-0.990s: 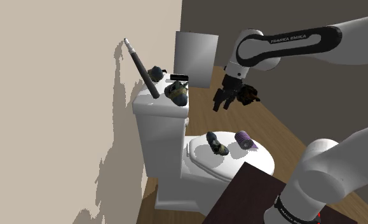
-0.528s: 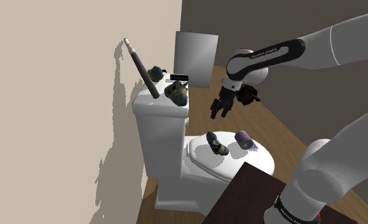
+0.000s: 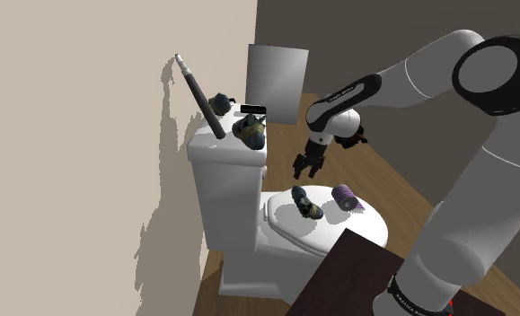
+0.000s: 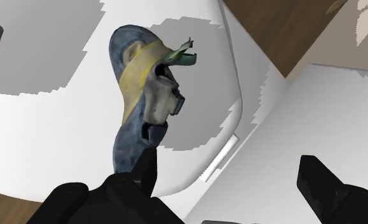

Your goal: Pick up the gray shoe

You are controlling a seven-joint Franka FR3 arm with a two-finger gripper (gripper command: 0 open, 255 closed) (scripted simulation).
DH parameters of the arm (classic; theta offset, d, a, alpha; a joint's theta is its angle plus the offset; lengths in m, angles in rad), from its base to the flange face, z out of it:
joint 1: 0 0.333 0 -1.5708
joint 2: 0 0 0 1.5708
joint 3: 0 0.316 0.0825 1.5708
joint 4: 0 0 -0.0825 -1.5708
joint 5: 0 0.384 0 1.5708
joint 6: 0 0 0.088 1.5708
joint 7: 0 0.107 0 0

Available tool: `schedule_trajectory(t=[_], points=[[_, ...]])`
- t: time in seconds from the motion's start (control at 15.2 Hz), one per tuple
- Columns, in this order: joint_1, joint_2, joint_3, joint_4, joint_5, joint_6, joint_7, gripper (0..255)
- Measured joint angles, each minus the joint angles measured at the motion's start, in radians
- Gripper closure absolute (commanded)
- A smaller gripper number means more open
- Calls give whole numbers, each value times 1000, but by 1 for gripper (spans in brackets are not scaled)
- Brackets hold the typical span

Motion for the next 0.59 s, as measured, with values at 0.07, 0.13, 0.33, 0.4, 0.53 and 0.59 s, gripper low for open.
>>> schedule_trajectory(t=[0.07, 0.13, 0.33, 0.4, 0.53, 0.59], points=[[-2, 37, -7, 9, 24, 17, -19, 0], [-10, 72, -17, 21, 45, 28, -43, 0], [-26, 181, -25, 66, 120, 60, -97, 0], [-37, 226, -27, 87, 150, 70, -122, 0], [-59, 304, -23, 121, 203, 89, -163, 0], [-65, 327, -20, 130, 220, 96, -174, 0]])
